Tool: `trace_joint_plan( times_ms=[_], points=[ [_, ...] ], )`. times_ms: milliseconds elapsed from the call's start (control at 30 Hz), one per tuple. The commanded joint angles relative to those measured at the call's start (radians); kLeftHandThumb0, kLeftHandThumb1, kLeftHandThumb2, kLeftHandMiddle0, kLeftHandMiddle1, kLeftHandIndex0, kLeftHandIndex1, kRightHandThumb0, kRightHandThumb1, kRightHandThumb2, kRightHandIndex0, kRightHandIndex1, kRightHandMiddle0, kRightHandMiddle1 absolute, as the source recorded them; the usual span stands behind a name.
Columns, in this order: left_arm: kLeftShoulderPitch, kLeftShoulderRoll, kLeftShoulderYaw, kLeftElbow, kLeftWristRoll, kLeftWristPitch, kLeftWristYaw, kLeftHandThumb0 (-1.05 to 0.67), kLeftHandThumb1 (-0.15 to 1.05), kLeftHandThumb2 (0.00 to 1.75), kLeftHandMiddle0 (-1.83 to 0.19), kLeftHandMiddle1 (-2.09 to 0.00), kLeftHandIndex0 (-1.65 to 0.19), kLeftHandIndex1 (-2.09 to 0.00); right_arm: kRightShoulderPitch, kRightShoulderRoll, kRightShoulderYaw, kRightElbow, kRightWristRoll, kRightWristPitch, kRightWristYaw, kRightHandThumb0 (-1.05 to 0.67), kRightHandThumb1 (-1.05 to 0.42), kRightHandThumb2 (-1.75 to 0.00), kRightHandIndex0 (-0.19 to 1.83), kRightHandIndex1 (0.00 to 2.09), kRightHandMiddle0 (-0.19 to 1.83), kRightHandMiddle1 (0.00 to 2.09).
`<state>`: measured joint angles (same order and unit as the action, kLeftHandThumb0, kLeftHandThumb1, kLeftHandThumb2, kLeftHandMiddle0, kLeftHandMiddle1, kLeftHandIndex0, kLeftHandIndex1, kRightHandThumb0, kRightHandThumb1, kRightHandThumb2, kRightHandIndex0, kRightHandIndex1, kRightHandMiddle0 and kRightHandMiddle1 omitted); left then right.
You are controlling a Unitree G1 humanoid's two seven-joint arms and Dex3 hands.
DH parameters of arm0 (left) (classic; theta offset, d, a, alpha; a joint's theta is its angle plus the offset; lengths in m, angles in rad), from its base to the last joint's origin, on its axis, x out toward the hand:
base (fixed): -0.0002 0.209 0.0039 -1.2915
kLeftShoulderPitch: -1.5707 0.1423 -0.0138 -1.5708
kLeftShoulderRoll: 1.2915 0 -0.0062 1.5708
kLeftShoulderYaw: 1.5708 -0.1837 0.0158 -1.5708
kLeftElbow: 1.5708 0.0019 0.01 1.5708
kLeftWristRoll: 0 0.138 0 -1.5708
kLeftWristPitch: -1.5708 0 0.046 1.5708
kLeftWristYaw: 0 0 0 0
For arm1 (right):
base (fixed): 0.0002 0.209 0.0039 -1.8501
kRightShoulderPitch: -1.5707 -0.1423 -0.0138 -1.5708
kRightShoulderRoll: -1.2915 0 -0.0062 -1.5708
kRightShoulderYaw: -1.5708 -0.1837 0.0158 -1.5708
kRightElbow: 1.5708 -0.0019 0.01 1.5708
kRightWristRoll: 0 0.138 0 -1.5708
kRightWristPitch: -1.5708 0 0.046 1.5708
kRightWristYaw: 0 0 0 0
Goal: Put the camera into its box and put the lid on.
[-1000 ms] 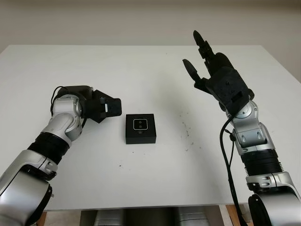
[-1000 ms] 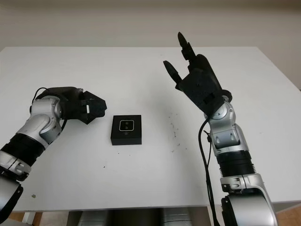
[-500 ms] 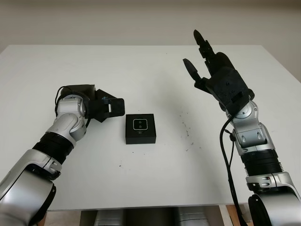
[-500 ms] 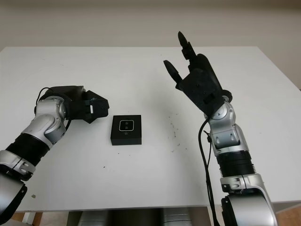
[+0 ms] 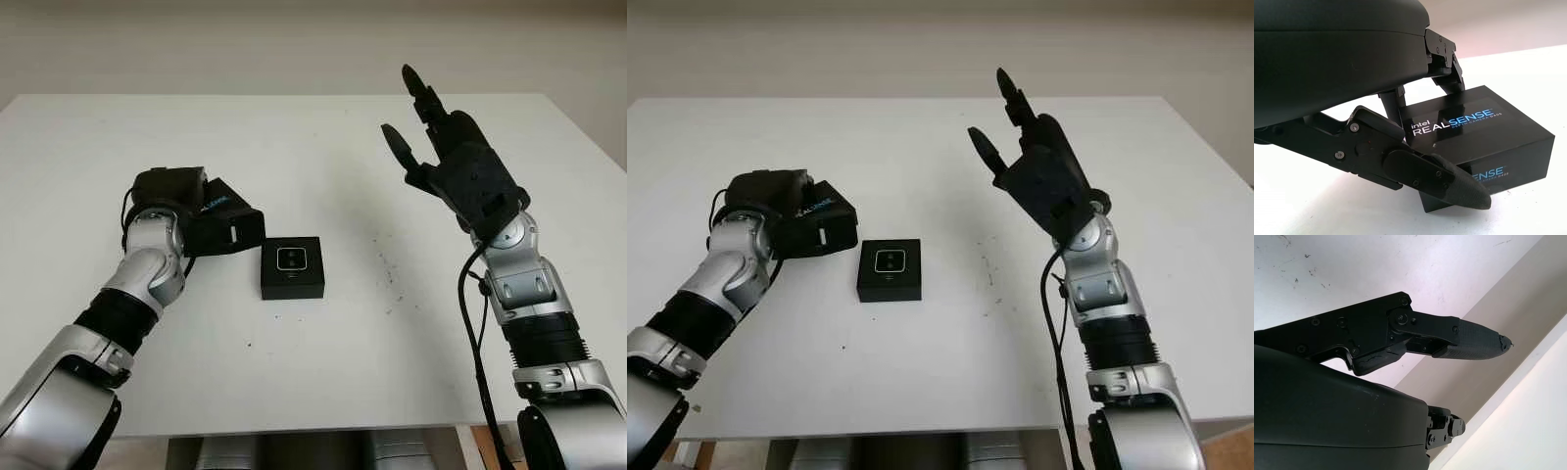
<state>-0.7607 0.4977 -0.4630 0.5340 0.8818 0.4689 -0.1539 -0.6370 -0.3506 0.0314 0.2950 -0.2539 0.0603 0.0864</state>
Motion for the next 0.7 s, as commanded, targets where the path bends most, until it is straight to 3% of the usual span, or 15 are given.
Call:
trace_joint_plan(
  times_ms=[0, 33, 100, 267, 367, 567, 667],
  points=[
    [0.031, 0.017, 0.01, -0.02, -0.006, -0.017, 0.013, -0.19, 0.97, 0.05, -0.1, -1.72, -0.17, -0.95, 0.007, 0.003, -0.006, -0.03, 0.008, 0.004, -0.001, -0.78, -1.05, -0.59, 0.02, 0.06, 0.01, 0.07],
    [0.036, 0.021, 0.017, -0.031, -0.009, -0.027, 0.018, -0.21, 0.97, 0.05, -0.05, -1.9, -0.12, -1.04, 0.01, 0.003, -0.007, -0.034, 0.009, 0.005, -0.001, -0.78, -1.05, -0.58, 0.02, 0.06, 0.02, 0.07],
    [0.047, 0.032, 0.038, -0.06, -0.024, -0.05, 0.019, -0.21, 0.97, 0.05, -0.03, -2.04, -0.01, -1.29, 0.014, 0.004, -0.007, -0.035, 0.009, -0.002, -0.005, -0.77, -1.05, -0.58, 0.02, 0.06, 0.02, 0.07],
    [0.072, 0.076, 0.101, -0.156, -0.075, -0.107, 0.003, -0.2, 0.97, 0.05, -0.11, -2.09, 0.02, -1.68, 0.025, 0.008, -0.012, -0.039, 0.021, -0.014, -0.008, -0.76, -1.05, -0.57, 0.02, 0.06, 0.02, 0.07],
    [0.091, 0.114, 0.148, -0.248, -0.111, -0.133, -0.036, -0.24, 0.98, 0.05, -0.13, -1.88, -0.12, -1.58, 0.03, 0.008, -0.013, -0.037, 0.026, -0.019, -0.011, -0.75, -1.05, -0.56, 0.02, 0.06, 0.03, 0.07],
    [0.135, 0.161, 0.224, -0.425, -0.156, -0.126, -0.132, -0.27, 0.99, 0.05, -0.19, -1.95, -0.19, -1.51, 0.031, 0.006, -0.014, -0.03, 0.03, -0.027, -0.013, -0.75, -1.05, -0.56, 0.03, 0.06, 0.04, 0.07],
    [0.152, 0.182, 0.238, -0.489, -0.14, -0.125, -0.157, -0.3, 0.99, 0.05, -0.21, -1.89, -0.2, -1.54, 0.028, 0.008, -0.01, -0.031, 0.027, -0.019, -0.014, -0.75, -1.05, -0.56, 0.03, 0.06, 0.04, 0.07]
  ],
)
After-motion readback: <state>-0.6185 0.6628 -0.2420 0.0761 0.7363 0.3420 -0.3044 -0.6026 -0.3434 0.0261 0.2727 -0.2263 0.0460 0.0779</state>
